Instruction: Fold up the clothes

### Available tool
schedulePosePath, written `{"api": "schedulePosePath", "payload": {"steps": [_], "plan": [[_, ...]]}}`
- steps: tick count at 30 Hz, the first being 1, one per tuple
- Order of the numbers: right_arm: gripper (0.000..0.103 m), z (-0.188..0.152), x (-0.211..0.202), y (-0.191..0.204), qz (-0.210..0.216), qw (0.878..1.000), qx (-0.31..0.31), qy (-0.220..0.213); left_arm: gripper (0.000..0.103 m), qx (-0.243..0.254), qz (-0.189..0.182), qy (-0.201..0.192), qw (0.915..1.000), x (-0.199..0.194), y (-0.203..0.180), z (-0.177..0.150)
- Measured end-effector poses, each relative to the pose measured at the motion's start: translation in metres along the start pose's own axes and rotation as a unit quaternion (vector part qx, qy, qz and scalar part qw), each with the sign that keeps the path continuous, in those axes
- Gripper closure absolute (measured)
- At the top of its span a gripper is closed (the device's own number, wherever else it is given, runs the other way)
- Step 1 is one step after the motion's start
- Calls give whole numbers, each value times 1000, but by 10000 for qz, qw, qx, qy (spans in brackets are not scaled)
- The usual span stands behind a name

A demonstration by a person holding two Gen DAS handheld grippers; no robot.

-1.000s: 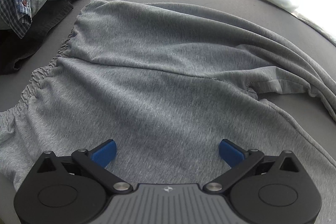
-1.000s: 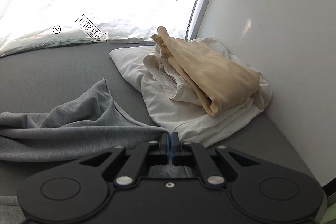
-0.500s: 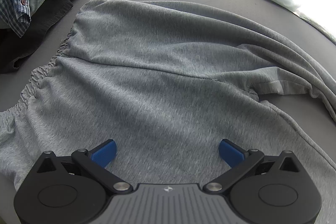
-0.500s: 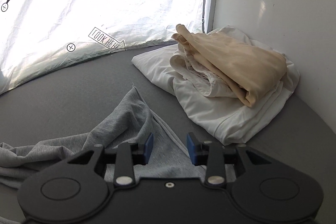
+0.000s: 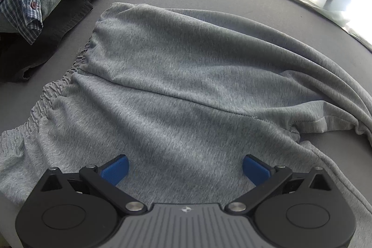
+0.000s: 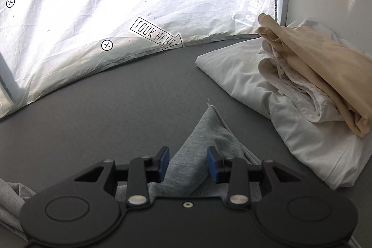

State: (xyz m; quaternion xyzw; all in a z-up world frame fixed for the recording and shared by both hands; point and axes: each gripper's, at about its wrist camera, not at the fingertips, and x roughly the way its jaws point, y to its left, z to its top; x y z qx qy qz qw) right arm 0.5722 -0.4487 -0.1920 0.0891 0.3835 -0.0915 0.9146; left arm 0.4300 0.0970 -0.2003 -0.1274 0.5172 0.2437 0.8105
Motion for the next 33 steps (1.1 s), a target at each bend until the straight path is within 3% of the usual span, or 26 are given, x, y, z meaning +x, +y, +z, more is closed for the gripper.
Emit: {"api": "schedulePosePath", "payload": {"steps": [7, 11, 15, 19, 23, 26, 28, 30, 32, 33], "plan": [[59, 9, 19, 9, -218, 9983, -525, -144, 0, -555, 45, -797, 9953, -8, 21, 64], [59, 14, 34, 7, -310, 9985, -458, -19, 0, -950, -20, -852, 9918, 14, 35, 108], [59, 19, 46, 3, -369, 9989, -271, 134, 0, -1150, 6, -759, 9905, 41, 38, 148], [60, 25, 54, -6, -324, 9992, 83, 205, 0, -1178, -347, -518, 9911, 62, 27, 173], [67, 27, 61, -11, -372, 9985, 206, 335, 1, -912, 34, -275, 9954, 79, 7, 178], [83, 28, 61, -12, -362, 9987, 156, 332, 2, -913, -58, -279, 9954, 85, 2, 174], [97, 29, 61, -12, -383, 9988, 53, 310, 9, -894, -91, -358, 9953, 88, -1, 169], [101, 30, 61, -11, -405, 9988, -39, 261, 18, -627, 186, -624, 9959, 86, -9, 163], [102, 34, 55, -11, -491, 9987, -51, 88, 39, -495, 105, -878, 9948, 82, -12, 159], [102, 38, 51, -10, -536, 9985, -96, -42, 64, -361, 101, -974, 9945, 79, -14, 158]]}}
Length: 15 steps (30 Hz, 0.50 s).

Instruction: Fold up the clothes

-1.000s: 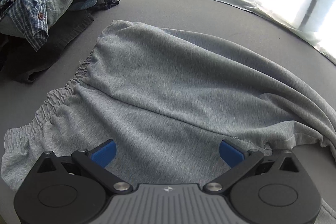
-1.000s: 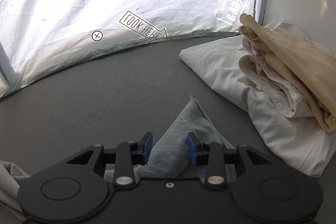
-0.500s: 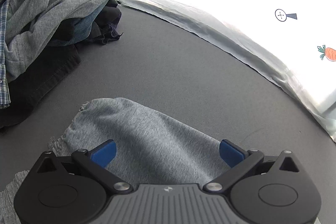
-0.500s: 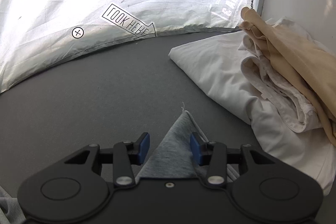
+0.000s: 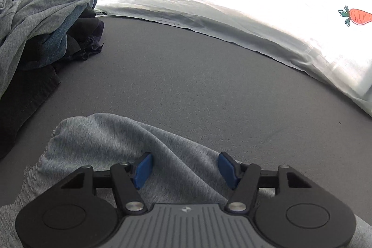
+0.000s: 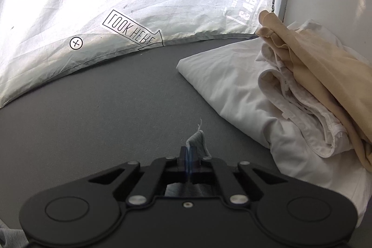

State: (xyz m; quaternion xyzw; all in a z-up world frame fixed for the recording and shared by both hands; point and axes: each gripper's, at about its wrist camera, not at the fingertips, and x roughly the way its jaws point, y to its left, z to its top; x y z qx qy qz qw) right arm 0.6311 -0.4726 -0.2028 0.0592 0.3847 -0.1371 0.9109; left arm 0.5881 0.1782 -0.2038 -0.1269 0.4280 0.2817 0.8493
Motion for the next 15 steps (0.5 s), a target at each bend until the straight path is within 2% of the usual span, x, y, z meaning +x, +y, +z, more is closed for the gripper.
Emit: {"api": "schedulePosePath", "payload": {"steps": [1, 2, 3, 5, 11, 15], "plan": [[102, 4, -4, 0, -46, 9999, -39, -132, 102, 217, 98, -75, 9997, -1, -4, 0], [102, 10, -8, 0, -80, 9996, -77, -257, 99, 425, 164, -109, 9989, -1, -8, 0], [102, 17, -9, 0, -91, 9992, -115, -368, 103, 558, 153, -191, 9981, -1, -10, -1], [102, 32, -12, 0, -113, 9980, -190, -589, 103, 619, 155, -276, 9976, 0, -9, -1], [102, 84, 1, -2, -145, 9939, -141, -1082, 103, 259, 170, -583, 9978, -3, 9, 17], [102, 117, 18, 3, 28, 9914, 66, -1310, 103, -174, 35, -660, 9977, 0, 25, 33]]}}
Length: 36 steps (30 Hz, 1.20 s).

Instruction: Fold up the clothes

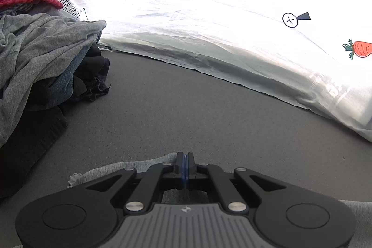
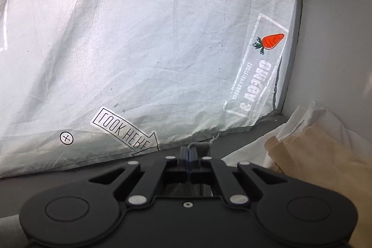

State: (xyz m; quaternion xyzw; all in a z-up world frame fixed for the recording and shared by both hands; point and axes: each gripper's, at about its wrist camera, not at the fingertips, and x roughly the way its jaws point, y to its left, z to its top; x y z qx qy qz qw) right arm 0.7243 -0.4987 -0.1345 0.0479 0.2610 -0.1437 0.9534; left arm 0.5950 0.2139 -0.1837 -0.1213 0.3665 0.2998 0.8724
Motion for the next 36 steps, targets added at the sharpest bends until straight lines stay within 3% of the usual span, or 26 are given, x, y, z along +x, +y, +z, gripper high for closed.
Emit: {"api": "schedulePosePath", "payload": {"steps": [3, 4, 6, 7, 8, 9, 10, 15, 18, 24, 32, 34, 35, 36], "plan": [[100, 7, 23, 11, 269, 9996, 14, 34, 102, -163, 57, 212, 9996, 13, 4, 2], [93, 7, 29, 17, 223, 9997, -29, 120, 100, -172, 77, 286, 9994, 17, 4, 1], [55, 2, 31, 26, 182, 9994, -56, 272, 95, -119, 93, 284, 9995, 15, 1, -1], [53, -3, 27, 28, 224, 9994, -14, 251, 82, -101, 0, 240, 9997, 12, 1, -2], [54, -9, 23, 28, 308, 9992, 23, 263, 73, -76, -69, 177, 9998, 7, 0, -3], [54, -16, 17, 28, 399, 9986, 43, 337, 58, -50, -135, 114, 9998, 1, 0, -4], [54, -24, 11, 28, 394, 9983, 39, 421, 51, -2, -155, 46, 9999, -5, -2, -5], [53, -76, -35, 22, 12, 9965, -55, 839, 38, 347, -323, -67, 9989, -42, -14, -17], [52, -101, -57, 7, -276, 9930, 395, 1074, 27, 519, -476, 56, 9975, -64, -29, -33], [52, -133, -64, -23, -483, 9799, 1244, 1486, 25, 1002, -713, 579, 9907, -88, -62, -78], [52, -131, -47, -40, -476, 9756, 1711, 1292, 21, 1363, -644, 784, 9855, -96, -76, -122], [69, -130, -43, -34, -585, 9807, 1327, 1312, 17, 1273, -632, 800, 9866, -96, -75, -124], [92, -129, -41, -31, -566, 9843, 1024, 1321, 17, 1227, -627, 809, 9871, -96, -74, -124], [100, -128, -40, -28, -547, 9870, 721, 1328, 16, 1176, -642, 835, 9875, -95, -73, -124]]}}
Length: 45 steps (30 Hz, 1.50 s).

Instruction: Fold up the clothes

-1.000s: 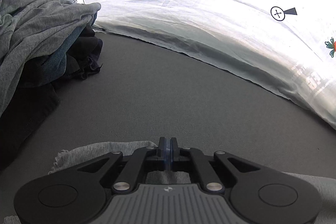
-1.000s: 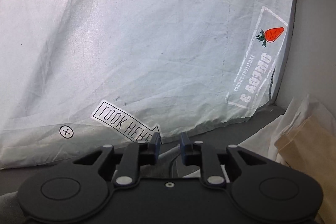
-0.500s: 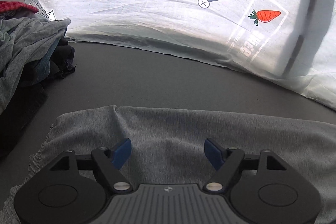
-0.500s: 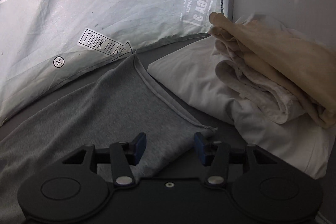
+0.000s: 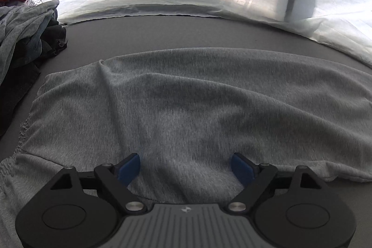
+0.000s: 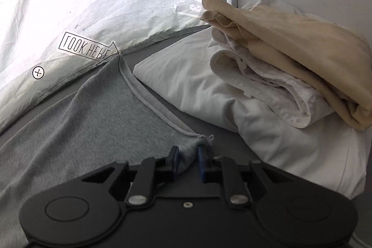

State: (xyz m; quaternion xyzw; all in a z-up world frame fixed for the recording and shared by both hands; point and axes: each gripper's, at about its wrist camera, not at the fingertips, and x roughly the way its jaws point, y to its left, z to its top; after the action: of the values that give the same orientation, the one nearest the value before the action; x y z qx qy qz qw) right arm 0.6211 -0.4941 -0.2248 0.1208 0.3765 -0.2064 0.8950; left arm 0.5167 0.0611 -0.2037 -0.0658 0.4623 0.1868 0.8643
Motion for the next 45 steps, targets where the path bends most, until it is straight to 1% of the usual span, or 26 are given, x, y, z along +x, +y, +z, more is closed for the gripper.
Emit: {"api": "schedulePosePath", "payload": {"steps": [1, 2, 4, 7, 8, 11, 13, 14, 16, 17, 18, 20, 23, 25, 26, 28, 30, 32, 33, 34, 37, 40, 43, 45], "plan": [[100, 0, 0, 1, -39, 9997, -252, -32, 15, -48, -22, 21, 10000, 0, 1, 0], [100, 1, -2, -1, -101, 9992, -373, -104, 15, -57, -52, 43, 10000, 0, 4, 0], [101, 1, -4, -10, -178, 9987, -441, -200, 14, -75, -112, 87, 9999, 0, 8, -1], [101, 1, 2, -24, -351, 9983, -441, -137, 13, -2, -196, 123, 9997, -2, 14, -4], [101, 0, 4, -26, -355, 9983, -454, -119, 13, 54, -221, 132, 9997, -3, 15, -5], [98, 2, 2, -25, -248, 9979, -589, -99, 13, 206, -142, 132, 9996, -10, 20, -9], [87, 3, -4, -24, -86, 9980, -625, -70, 13, 161, -184, 137, 9996, -17, 26, -13], [79, 2, -10, -24, -21, 9981, -601, -107, 13, 102, -217, 158, 9996, -22, 30, -16], [74, -3, -31, -24, 147, 9977, -578, -323, 13, 0, -257, 184, 9995, -33, 37, -23], [64, -7, -43, -24, 229, 9971, -571, -449, 13, -40, -258, 180, 9995, -39, 39, -28], [57, -11, -55, -24, 311, 9963, -563, -574, 13, -76, -266, 172, 9995, -46, 41, -34], [55, -24, -82, -27, 575, 9945, -465, -740, 13, -118, -291, 168, 9994, -61, 45, -48], [52, -47, -116, -38, 1010, 9928, -181, -614, 13, -96, -294, 153, 9994, -82, 53, -73], [52, -64, -134, -45, 1275, 9908, -46, -455, 13, -104, -301, 184, 9993, -94, 59, -92], [52, -78, -145, -49, 1389, 9898, -1, -325, 13, -117, -309, 207, 9992, -99, 62, -100], [52, -101, -163, -55, 1529, 9882, -12, -109, 13, -159, -334, 293, 9989, -109, 71, -121], [52, -129, -181, -59, 1538, 9876, -286, 156, 13, -148, -345, 380, 9986, -116, 78, -137], [52, -152, -195, -61, 1478, 9868, -617, 242, 13, -154, -360, 499, 9980, -120, 85, -152], [52, -165, -203, -64, 1487, 9861, -677, 301, 13, -169, -372, 566, 9976, -122, 87, -160], [52, -173, -206, -68, 1493, 9862, -591, 392, 13, -186, -392, 616, 9972, -124, 89, -166], [52, -197, -218, -81, 1506, 9860, -311, 644, 10, -36, -362, 625, 9974, -134, 88, -183], [52, -211, -228, -96, 1596, 9846, 66, 704, 4, -77, -346, 686, 9970, -140, 86, -196], [55, -219, -238, -110, 1710, 9835, 210, 545, 0, -68, -312, 730, 9968, -142, 84, -206], [60, -224, -245, -124, 1730, 9834, 421, 335, 0, -62, -270, 696, 9972, -142, 82, -213]]}}
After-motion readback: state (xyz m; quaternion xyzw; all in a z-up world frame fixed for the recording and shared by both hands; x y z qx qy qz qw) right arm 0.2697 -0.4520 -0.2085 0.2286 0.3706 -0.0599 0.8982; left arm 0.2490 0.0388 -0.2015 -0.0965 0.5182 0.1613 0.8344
